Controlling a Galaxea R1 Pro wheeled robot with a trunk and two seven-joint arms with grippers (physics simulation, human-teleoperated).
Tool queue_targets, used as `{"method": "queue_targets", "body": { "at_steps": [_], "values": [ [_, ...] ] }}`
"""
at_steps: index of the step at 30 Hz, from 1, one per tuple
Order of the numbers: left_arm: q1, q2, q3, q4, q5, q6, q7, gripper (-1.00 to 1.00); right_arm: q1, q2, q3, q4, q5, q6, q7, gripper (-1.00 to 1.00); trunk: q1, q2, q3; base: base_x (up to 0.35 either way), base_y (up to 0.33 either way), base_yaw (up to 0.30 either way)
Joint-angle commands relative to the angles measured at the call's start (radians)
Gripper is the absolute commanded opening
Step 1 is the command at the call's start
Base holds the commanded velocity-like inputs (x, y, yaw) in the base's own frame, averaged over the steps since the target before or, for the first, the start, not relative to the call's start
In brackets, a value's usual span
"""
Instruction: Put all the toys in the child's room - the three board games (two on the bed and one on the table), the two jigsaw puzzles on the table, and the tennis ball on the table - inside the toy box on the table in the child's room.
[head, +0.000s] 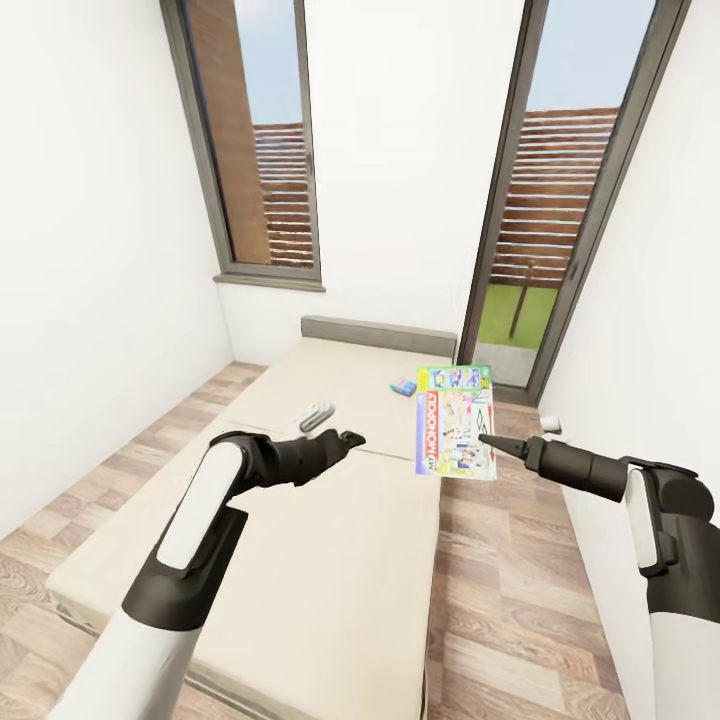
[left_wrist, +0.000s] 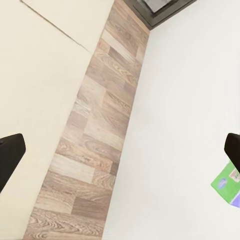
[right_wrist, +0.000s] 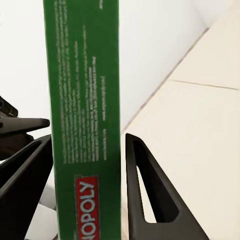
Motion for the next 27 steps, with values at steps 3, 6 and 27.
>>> {"method": "queue_targets", "body": {
  "at_steps": [3,6,27],
  "values": [
    [0.023,0.0,-0.001,-0.003,-0.035,0.001,0.005,1.0,-0.001,-0.001,0.0,0.005,-0.004,0.008,-0.001,-1.0,0.001,-0.002,-0.002,0.0,0.0,0.0],
    [0.038,-0.001,-0.003,-0.004,-0.071,0.001,-0.004,1.0,-0.002,-0.001,0.0,0.009,-0.004,0.008,-0.001,-1.0,0.001,-0.002,-0.002,0.0,0.0,0.0],
    [0.056,-0.001,0.014,-0.002,-0.116,0.001,-0.043,1.0,-0.003,0.005,0.001,-0.004,0.001,0.008,-0.013,-1.0,0.001,-0.002,0.001,-0.162,0.0,0.043]
  ]
}}
